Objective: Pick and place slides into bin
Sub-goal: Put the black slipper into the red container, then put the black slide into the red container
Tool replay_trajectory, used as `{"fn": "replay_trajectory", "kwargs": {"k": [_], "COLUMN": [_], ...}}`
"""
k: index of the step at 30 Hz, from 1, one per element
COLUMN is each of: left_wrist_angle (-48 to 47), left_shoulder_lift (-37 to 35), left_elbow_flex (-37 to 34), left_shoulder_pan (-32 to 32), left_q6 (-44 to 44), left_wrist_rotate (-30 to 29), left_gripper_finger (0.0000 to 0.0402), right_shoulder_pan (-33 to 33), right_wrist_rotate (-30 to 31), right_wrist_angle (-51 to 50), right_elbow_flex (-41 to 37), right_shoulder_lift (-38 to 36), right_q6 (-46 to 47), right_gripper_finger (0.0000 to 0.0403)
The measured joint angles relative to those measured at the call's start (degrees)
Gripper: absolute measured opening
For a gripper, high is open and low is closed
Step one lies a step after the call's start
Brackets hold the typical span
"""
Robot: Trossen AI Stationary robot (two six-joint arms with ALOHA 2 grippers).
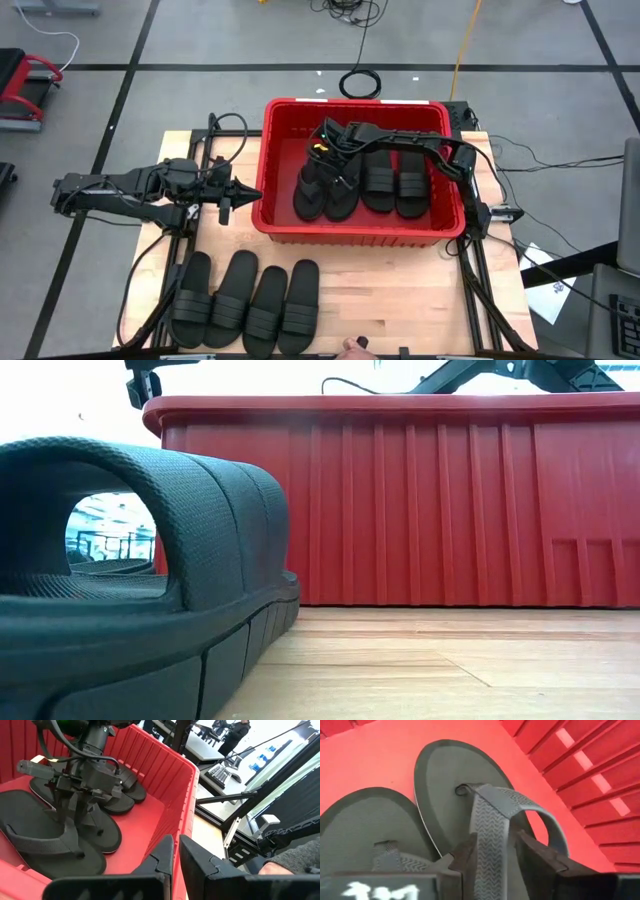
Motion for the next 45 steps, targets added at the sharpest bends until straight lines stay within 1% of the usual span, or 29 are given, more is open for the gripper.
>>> {"fn": "replay_trajectory", "kwargs": {"k": [3,6,9,11,13,15,17,20,21,22,23,24,25,26,29,32,35,39,42,45], "left_wrist_angle": [0.0,0.1,0.5,0.8,0.8,0.8,0.8,0.7,0.7,0.7,0.4,0.1,0.0,0.0,0.1,0.2,0.9,7.4,12.9,17.3], "left_shoulder_lift": [0.0,0.0,0.0,0.0,0.0,0.0,0.0,0.0,0.0,0.0,0.0,0.0,0.0,0.0,0.0,0.0,0.0,-0.1,-0.1,-0.1], "left_elbow_flex": [0.0,0.0,0.0,0.0,0.0,0.0,0.0,0.0,0.0,0.0,0.0,0.0,0.0,0.0,0.0,0.0,0.0,0.0,0.0,0.0], "left_shoulder_pan": [0.0,0.0,0.0,0.0,0.0,0.0,0.0,0.0,0.0,0.0,0.0,0.0,0.0,0.0,0.0,0.0,0.0,-0.3,-1.1,-1.7], "left_q6": [0.4,1.9,4.3,5.8,6.9,7.3,7.3,8.0,9.1,10.5,12.2,13.8,15.2,16.6,20.4,22.7,23.6,23.5,20.8,16.9], "left_wrist_rotate": [0.0,0.1,0.1,0.1,0.1,0.1,0.2,0.2,0.2,0.2,0.2,0.2,0.1,0.1,0.0,-0.3,-0.3,3.6,7.6,8.6], "left_gripper_finger": [0.0026,0.0026,0.0026,0.0026,0.0026,0.0026,0.0026,0.0026,0.0026,0.0026,0.0026,0.0026,0.0026,0.0026,0.0026,0.0026,0.0026,0.0026,0.0026,0.0026], "right_shoulder_pan": [0.0,0.1,0.3,0.3,0.3,0.2,-0.1,-0.1,0.2,0.5,1.0,1.8,2.7,3.8,6.8,8.6,10.6,12.4,13.0,13.6], "right_wrist_rotate": [0.6,4.1,9.0,10.5,10.5,10.6,10.6,10.5,9.3,6.8,3.3,1.0,0.1,0.5,5.6,5.4,4.7,7.0,7.6,7.6], "right_wrist_angle": [1.3,3.3,5.2,6.3,7.6,7.8,6.3,2.7,2.1,1.0,0.0,-0.7,-1.5,-2.8,-8.4,-12.9,-12.7,-9.8,-4.6,0.2], "right_elbow_flex": [0.0,-0.1,-0.1,-0.1,-0.1,-0.1,0.0,-0.1,-0.1,-0.1,-0.1,-0.1,-0.1,-0.1,-0.1,-0.4,-3.2,-10.3,-17.0,-23.9], "right_shoulder_lift": [-0.5,-2.3,-5.6,-8.4,-11.1,-13.4,-15.3,-18.7,-20.1,-21.7,-23.2,-24.8,-26.4,-27.8,-32.3,-36.3,-40.5,-47.4,-52.9,-58.7], "right_q6": [0.3,3.0,5.7,10.4,18.2,28.4,37.2,47.0,49.4,50.8,51.5,52.3,53.2,53.7,55.2,58.0,61.5,63.1,65.9,67.7], "right_gripper_finger": [0.0137,0.0141,0.0141,0.0141,0.0138,0.0128,0.0109,0.0061,0.004,0.0022,0.0011,0.0009,0.0008,0.0007,0.0001,0.0003,0.0001,0.0001,0.0001,0.0]}}
